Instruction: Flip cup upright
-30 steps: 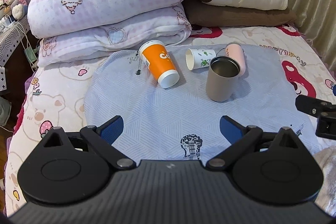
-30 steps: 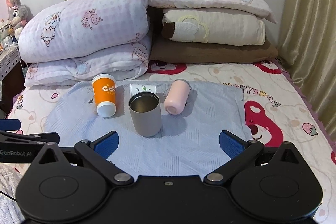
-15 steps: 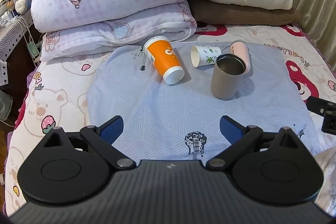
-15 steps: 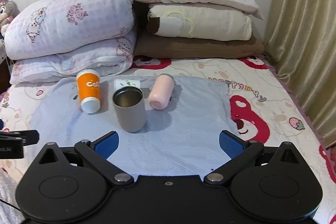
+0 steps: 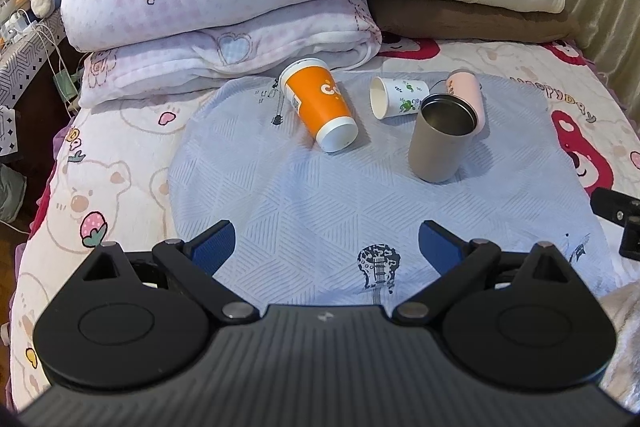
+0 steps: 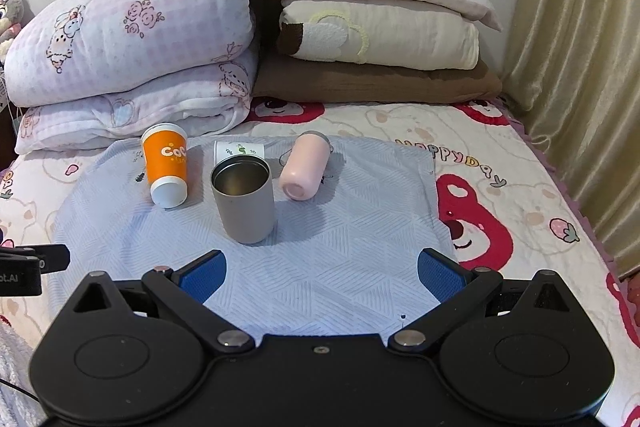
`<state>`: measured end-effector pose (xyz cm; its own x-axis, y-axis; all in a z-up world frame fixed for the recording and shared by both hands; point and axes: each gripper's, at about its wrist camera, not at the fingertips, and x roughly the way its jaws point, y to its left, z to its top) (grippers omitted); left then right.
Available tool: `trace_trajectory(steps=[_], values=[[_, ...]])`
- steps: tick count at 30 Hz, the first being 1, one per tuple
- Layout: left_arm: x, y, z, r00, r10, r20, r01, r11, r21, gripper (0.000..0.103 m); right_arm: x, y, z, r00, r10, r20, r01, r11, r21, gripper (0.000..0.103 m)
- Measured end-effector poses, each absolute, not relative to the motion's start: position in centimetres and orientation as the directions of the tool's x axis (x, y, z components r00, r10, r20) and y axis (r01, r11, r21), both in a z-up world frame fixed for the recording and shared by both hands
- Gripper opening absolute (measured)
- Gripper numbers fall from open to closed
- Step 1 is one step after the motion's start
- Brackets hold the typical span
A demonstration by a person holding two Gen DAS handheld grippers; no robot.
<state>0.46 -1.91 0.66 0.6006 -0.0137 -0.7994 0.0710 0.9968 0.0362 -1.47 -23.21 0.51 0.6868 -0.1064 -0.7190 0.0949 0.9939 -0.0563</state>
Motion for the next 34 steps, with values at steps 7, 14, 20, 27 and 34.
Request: trace_trajectory(steps=[7, 14, 20, 27, 34], values=[[0.9, -1.2, 0.4, 0.563, -0.084, -0.822, 0.087, 0.995, -0.042, 0.100, -1.6, -23.2, 0.5, 0.684, -0.112, -0.721, 0.101, 0.993, -0.058, 0.103], [0.7, -0.9, 0.3, 0.566, -0.077, -0.821, 0.072, 0.996, -0.043, 0.100, -1.5, -23.1, 0.4, 0.682, -0.117, -0.722, 0.100, 0.993, -0.066, 0.103], [1.0, -0.8, 0.0, 0.564, -0.065, -0.823, 0.069, 0.997, -0.031, 0.100, -1.5, -23.2, 0.5, 0.682, -0.118, -0.722, 0.102, 0.993, -0.066, 0.103], [0.9, -1.1, 0.1, 0.573, -0.054, -0.818, 0.079, 0.997, -0.011, 0.103, -1.5, -23.4, 0.4, 0.680, -0.117, -0.724, 0.103, 0.993, -0.064, 0.103], [0.8, -1.2, 0.4, 0.578, -0.052, -0.814, 0.087, 0.996, -0.001, 0.103, -1.5, -23.6, 0.4, 0.679, -0.116, -0.725, 0.105, 0.993, -0.060, 0.103]])
